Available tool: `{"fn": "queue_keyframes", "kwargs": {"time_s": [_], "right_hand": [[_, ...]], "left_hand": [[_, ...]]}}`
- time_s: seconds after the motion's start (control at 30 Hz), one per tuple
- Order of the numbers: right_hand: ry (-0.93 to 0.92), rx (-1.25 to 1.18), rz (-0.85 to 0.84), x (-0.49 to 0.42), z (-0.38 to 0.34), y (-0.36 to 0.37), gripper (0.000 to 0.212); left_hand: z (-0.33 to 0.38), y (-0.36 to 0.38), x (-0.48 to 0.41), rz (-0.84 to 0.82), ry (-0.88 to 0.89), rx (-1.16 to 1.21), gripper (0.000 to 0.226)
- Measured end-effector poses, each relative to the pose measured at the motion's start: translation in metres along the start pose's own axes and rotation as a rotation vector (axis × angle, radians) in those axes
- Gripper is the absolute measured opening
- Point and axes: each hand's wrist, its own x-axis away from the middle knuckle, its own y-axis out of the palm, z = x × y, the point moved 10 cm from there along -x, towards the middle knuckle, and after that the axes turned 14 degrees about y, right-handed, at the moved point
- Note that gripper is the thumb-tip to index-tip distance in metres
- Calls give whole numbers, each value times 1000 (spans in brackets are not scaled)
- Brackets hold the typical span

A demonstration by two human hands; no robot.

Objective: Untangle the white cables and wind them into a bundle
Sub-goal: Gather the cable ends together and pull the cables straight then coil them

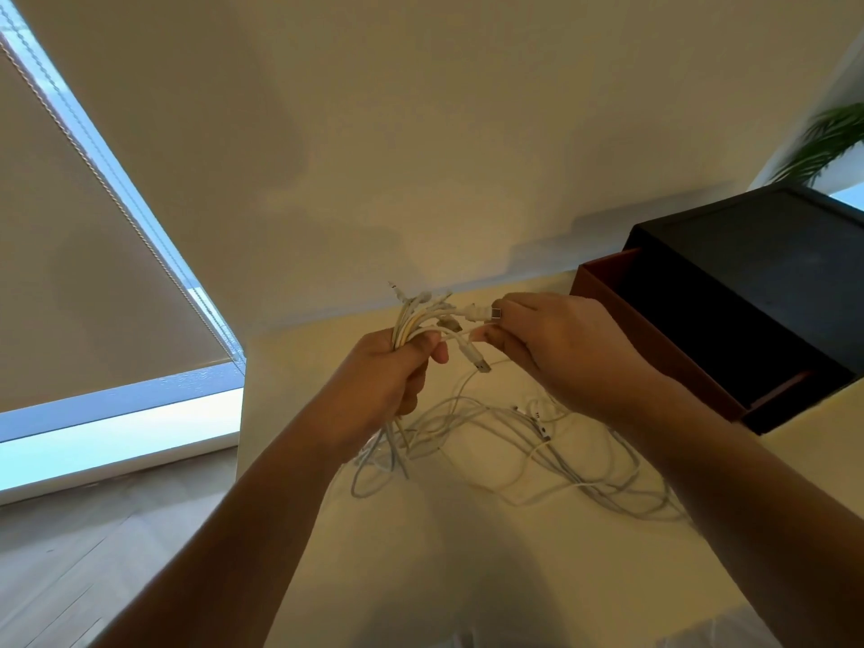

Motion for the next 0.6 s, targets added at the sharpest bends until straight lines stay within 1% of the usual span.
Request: {"fn": "queue_keyframes", "kwargs": {"time_s": [0.07,0.17,0.27,0.33,0.43,0.6], "right_hand": [[26,70,36,2,1,2,41],[111,133,8,3,5,12,49],[181,143,-26,3,8,16,43],[259,86,-108,1,15,20,41],[316,40,-168,0,23,22,46],[415,-55,-349,3,40,37,49]], "left_hand": [[-1,2,1,0,-9,1,33],[-1,3,3,25,-11,-12,34],[0,-3,1,86,10,-80,34],[4,-10,-1,125,53,-183,34],[13,-20,-2,163,131,-338,33],[16,-31,-3,182,160,-367,32]]}}
